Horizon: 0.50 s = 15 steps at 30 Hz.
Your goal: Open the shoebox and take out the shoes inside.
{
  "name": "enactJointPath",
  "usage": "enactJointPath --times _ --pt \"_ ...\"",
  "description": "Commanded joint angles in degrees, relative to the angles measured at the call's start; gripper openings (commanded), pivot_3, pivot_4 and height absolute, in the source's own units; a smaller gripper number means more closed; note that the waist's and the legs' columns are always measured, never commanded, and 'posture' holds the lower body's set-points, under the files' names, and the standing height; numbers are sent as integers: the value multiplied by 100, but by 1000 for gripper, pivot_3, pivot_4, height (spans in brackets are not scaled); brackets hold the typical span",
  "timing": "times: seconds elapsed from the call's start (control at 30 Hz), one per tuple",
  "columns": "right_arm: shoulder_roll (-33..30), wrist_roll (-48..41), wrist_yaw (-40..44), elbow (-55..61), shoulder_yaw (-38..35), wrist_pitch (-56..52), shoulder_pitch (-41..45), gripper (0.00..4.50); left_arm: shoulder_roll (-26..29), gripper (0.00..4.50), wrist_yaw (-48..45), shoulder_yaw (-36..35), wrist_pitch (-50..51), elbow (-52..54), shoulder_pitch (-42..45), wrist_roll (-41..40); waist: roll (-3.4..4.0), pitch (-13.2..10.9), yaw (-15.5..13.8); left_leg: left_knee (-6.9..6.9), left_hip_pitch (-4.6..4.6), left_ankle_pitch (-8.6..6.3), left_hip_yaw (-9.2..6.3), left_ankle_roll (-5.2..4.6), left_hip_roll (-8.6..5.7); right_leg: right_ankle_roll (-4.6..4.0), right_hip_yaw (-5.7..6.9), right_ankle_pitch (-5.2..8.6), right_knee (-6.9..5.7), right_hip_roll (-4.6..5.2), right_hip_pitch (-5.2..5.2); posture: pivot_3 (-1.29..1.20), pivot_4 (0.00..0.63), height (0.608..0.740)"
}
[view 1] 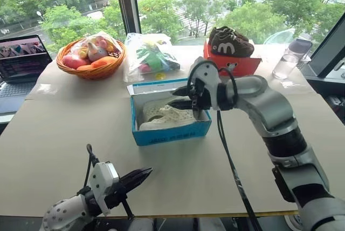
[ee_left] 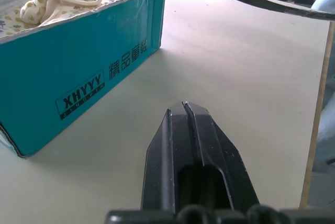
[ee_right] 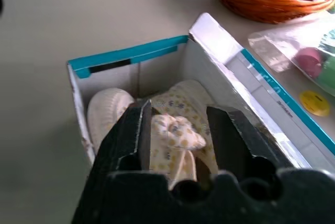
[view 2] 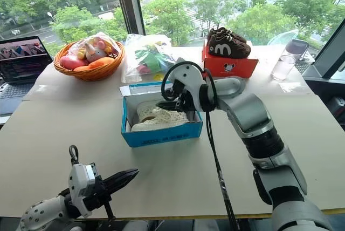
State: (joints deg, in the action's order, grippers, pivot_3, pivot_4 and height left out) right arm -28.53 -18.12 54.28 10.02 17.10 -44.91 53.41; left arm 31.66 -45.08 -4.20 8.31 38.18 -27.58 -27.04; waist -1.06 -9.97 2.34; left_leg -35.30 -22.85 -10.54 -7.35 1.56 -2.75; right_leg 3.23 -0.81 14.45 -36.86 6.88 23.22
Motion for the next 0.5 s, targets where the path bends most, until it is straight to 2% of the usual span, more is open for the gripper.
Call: enactJointPath --times 0.03,0.1,0.3,0.4,0.5 --pt "216 125 -114 -77 172 13 215 3786 -22 0 -83 31 -192 60 -9 -27 0 0 -1 -1 0 0 1 0 0 0 0 -1 0 0 0 0 150 740" --pt "326 367 -213 -397 325 237 280 4460 23 0 -104 -92 -145 62 64 -153 0 0 -5 -3 0 0 1 0 0 0 0 -2 0 0 1 0 150 740" --pt "565 806 -232 -1577 450 826 418 4460 449 0 -255 -634 186 228 393 -660 0 0 -23 -4 0 2 -1 3 2 -5 0 -5 -6 -6 4 0 150 740" --pt "552 848 -143 -2107 297 892 514 4460 1191 0 -510 -1331 937 79 688 -1450 0 -1 1 -4 -1 2 0 3 2 -22 -2 -15 -8 -7 6 0 150 740" --pt "489 834 -30 -2385 220 836 545 4460 2024 0 -860 -1911 1665 -498 1227 -2055 4 -6 -7 -5 -2 3 -2 4 21 -21 -2 -13 -14 -31 12 0 150 740"
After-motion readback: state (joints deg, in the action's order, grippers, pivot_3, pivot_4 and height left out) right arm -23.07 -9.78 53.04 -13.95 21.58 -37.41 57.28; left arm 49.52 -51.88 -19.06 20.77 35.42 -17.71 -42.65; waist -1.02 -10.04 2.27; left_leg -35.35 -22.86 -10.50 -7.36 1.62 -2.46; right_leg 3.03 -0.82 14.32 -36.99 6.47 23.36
